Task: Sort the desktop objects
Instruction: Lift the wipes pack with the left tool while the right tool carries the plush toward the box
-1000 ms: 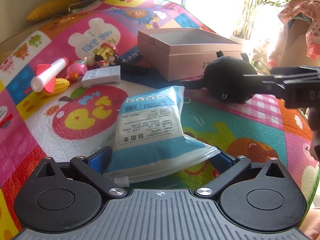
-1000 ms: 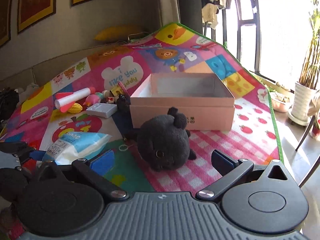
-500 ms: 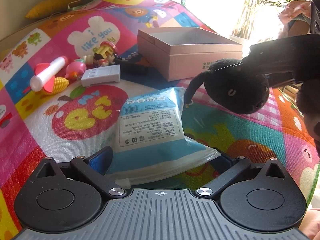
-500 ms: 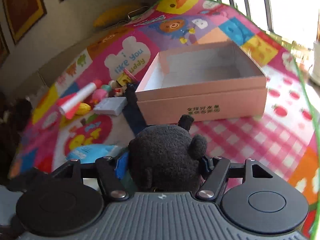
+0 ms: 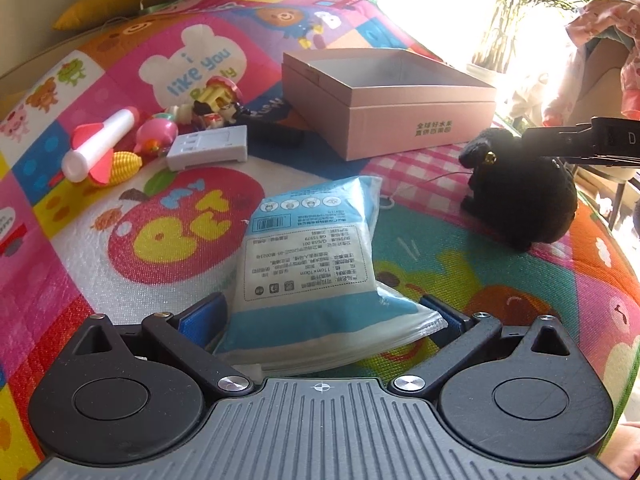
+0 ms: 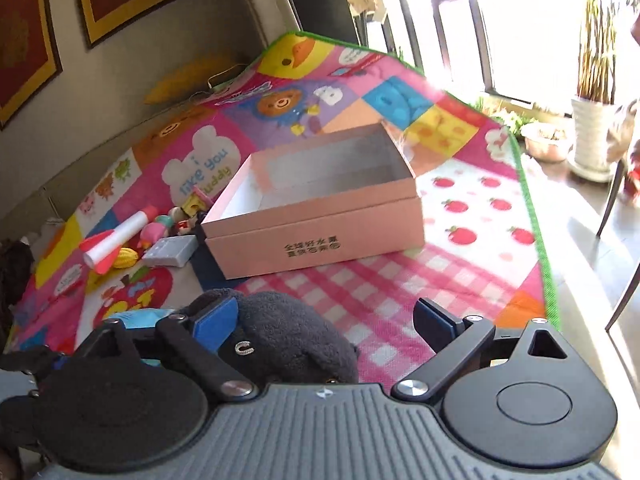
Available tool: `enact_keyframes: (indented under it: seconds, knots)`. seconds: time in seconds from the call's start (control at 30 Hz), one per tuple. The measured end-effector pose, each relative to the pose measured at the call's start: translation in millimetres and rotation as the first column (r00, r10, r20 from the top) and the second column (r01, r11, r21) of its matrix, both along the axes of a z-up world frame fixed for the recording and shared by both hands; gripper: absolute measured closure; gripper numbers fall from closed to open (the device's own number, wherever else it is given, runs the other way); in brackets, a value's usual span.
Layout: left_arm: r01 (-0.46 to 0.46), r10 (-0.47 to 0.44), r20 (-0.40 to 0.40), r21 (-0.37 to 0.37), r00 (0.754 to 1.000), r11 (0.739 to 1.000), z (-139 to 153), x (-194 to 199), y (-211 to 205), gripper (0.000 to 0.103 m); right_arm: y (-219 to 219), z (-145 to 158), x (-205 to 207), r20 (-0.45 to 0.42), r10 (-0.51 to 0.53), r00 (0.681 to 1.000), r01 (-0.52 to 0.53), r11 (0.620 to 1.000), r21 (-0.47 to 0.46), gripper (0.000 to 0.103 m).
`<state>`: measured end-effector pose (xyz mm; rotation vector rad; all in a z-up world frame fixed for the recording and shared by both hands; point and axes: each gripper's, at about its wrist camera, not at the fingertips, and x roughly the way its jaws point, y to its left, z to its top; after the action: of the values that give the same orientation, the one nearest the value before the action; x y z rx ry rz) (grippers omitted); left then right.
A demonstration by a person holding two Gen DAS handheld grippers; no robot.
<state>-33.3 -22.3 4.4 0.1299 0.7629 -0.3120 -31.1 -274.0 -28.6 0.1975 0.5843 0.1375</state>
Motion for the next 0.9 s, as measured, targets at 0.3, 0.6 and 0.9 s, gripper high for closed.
enact_keyframes:
  seconds: [0.3, 0.6, 0.9]
  knots:
    - [0.001, -0.001, -0.003, 0.010, 1.000, 1.000, 2, -3, 3, 0.000, 5, 13, -7, 0.123, -0.066, 0.990, 0.099, 0.953, -0.286, 0.003]
    - [0.031, -0.031, 0.002, 0.011, 1.000, 0.999, 3, -5, -5, 0.000, 15, 14, -1, 0.055, 0.124, 0.991, -0.119, 0.988, -0.093, 0.002]
    - [-0.008, 0.010, 0.103, -0.020, 0.995, 1.000, 20, -4, -3, 0.000, 51, -12, 11, -0.018, 0.159, 0.987, -0.158, 0.949, -0.273, 0.035]
